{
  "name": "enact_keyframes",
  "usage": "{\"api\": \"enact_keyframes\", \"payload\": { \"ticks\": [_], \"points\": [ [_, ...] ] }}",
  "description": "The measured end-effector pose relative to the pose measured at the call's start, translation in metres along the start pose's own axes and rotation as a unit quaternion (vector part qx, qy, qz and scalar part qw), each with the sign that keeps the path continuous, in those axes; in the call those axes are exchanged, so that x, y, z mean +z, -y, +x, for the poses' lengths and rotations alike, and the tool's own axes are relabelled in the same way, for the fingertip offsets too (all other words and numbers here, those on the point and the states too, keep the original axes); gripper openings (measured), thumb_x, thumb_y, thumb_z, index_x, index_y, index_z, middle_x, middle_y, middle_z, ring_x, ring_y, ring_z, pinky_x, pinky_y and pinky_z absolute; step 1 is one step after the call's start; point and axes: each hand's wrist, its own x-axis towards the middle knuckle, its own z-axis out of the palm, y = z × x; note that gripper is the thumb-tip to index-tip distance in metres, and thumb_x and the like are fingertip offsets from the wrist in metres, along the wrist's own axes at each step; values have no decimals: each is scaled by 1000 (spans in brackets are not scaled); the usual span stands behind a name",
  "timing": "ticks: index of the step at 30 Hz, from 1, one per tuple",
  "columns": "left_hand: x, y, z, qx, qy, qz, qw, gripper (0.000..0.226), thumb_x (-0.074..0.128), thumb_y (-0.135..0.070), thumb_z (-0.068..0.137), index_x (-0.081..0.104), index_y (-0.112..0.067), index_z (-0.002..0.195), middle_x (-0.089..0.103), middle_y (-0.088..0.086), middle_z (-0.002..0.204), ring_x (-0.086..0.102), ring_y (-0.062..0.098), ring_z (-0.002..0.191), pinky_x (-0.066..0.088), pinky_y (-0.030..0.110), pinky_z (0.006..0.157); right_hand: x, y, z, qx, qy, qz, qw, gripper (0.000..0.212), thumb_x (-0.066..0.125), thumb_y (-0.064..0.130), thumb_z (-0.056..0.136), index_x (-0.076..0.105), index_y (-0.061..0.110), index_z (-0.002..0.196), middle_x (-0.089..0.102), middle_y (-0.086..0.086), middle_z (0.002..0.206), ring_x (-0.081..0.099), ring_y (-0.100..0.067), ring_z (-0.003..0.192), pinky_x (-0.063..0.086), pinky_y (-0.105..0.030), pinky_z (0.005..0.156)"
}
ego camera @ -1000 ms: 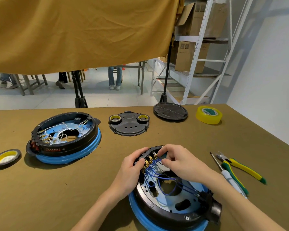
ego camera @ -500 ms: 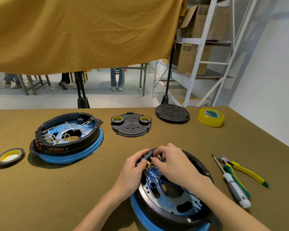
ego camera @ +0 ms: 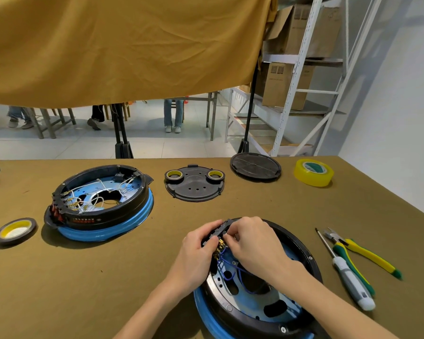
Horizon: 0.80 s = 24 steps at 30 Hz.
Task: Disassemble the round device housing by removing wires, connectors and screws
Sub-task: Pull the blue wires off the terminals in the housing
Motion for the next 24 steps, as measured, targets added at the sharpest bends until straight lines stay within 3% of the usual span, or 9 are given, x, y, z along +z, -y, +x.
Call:
{"api": "enact_keyframes", "payload": {
  "ticks": [2,7,11,16,19,24],
  "points": [
    [1,0,0,5,-4,9,1000,40,50,-20,106,56,-29,144,63,-15,138,55,2,131,45,40,114,2,-2,-1,1,-10,13,1000,32,60,38,97,70,18,74,55,5,59,51,-18,58,39,-30,55],
    [1,-1,-1,-2,-4,-16,1000,40,49,-16,107,56,-26,144,65,-14,135,57,2,128,47,33,111,1,-2,-4,1,-13,70,997,27,61,36,97,78,19,85,66,3,65,60,-16,64,52,-31,62],
    [0,-2,-1,1,1,-5,1000,40,52,-19,106,56,-28,144,65,-13,134,59,1,125,51,33,107,3,-3,-4,6,-24,88,996,26,62,33,95,78,17,81,66,3,63,60,-15,60,48,-27,57],
    [-2,-4,2,7,7,4,1000,41,65,-17,99,61,-29,138,68,-19,124,63,-6,113,53,14,89,2,-5,-4,-1,-14,115,993,25,63,31,95,79,17,83,69,1,65,63,-16,62,54,-34,62],
    [-1,-5,2,3,4,-5,1000,41,63,-11,98,63,-32,133,69,-21,121,64,-9,110,52,11,85,4,-5,-5,8,-17,123,992,25,64,32,94,79,17,82,68,0,63,63,-17,60,55,-36,62],
    [1,-4,2,-9,-4,-25,1000,42,62,-9,97,65,-37,128,72,-23,116,65,-6,109,54,18,89,5,-3,-6,16,-22,111,994,27,62,32,94,78,14,80,67,-2,63,61,-20,60,53,-36,61]
  ]
}}
